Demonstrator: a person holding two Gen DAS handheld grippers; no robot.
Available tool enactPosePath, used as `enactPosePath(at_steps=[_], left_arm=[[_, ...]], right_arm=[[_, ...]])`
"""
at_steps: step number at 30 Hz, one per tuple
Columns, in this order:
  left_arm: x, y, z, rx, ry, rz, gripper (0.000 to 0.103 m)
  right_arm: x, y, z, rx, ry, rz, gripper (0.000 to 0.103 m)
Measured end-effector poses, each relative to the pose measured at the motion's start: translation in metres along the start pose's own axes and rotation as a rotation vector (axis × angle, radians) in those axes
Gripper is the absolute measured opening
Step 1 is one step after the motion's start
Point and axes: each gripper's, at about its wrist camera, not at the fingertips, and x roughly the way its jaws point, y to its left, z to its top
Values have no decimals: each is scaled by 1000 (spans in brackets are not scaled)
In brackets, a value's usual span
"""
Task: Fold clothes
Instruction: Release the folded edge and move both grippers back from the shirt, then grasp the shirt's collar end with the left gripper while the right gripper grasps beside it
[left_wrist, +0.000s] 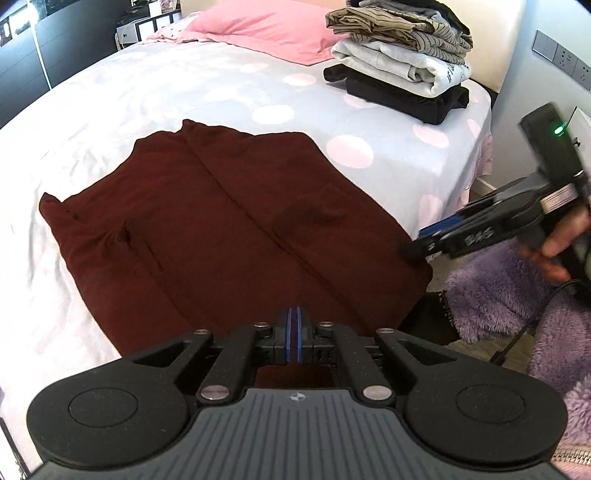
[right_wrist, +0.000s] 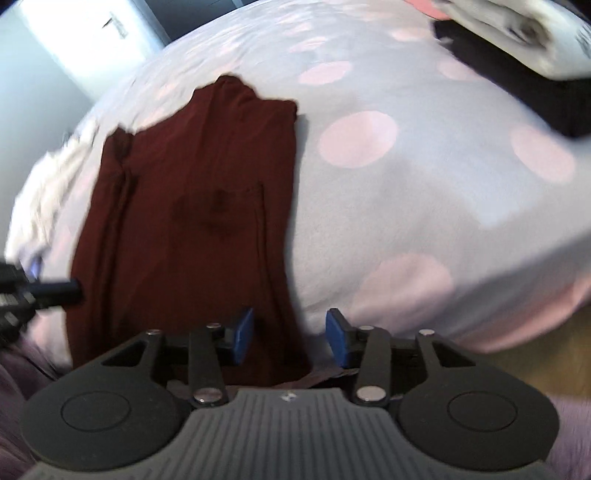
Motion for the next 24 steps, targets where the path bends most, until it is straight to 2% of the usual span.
enactPosePath(at_steps=[2, 4, 5, 6, 7, 10, 15, 17, 19, 22, 24], left_arm=[[1, -1, 0, 1, 1, 0, 0], [1, 1, -1, -7, 4, 8, 0], [1, 2, -1, -14, 5, 14, 0], [0, 4, -2, -22, 6, 19, 0], [0, 5, -3, -29, 8, 24, 0], [-1, 10, -5, -52, 11, 40, 0], [-3, 18, -8, -89, 17, 67, 0], [-4, 22, -9, -104, 19, 78, 0], [-5, 25, -10, -119, 21, 89, 0], [-8, 34, -14, -150, 24, 112, 0], [-11, 38, -17, -165, 18, 126, 0]], right_arm=[[-25, -32, -13, -33, 8, 22, 48], [-24, -39, -14, -29, 8, 40, 46], [-24, -41, -15, -20, 9, 53, 39], [-22, -42, -15, -7, 17, 76, 22], [-21, -41, -17, 2, 29, 104, 16], [-22, -35, -22, -21, 25, 91, 14], [-40, -34, -20, 42, 2, 84, 11], [-48, -26, -19, 48, 0, 56, 11], [-52, -11, -17, 10, 3, 0, 11], [-55, 29, -14, -128, -7, -92, 11], [-56, 55, -13, -217, -20, -120, 11]])
